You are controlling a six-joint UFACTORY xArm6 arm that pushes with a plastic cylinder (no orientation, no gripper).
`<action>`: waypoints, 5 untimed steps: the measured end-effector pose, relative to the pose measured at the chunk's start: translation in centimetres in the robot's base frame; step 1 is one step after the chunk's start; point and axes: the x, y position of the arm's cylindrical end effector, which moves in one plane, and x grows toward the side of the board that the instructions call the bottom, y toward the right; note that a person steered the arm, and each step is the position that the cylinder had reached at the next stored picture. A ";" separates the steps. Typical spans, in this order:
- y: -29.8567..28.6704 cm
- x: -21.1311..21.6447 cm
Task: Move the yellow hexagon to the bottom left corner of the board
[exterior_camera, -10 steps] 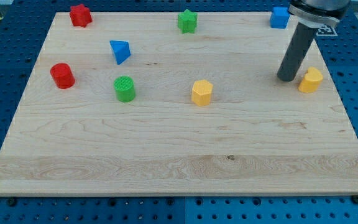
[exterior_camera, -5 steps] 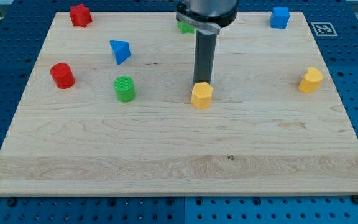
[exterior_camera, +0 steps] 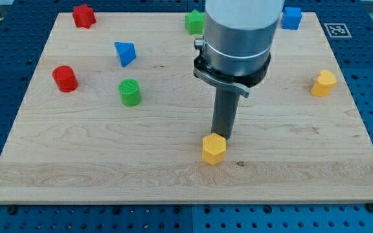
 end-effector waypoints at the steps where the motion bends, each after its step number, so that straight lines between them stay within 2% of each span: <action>1: 0.0 0.0; 5: 0.9 0.2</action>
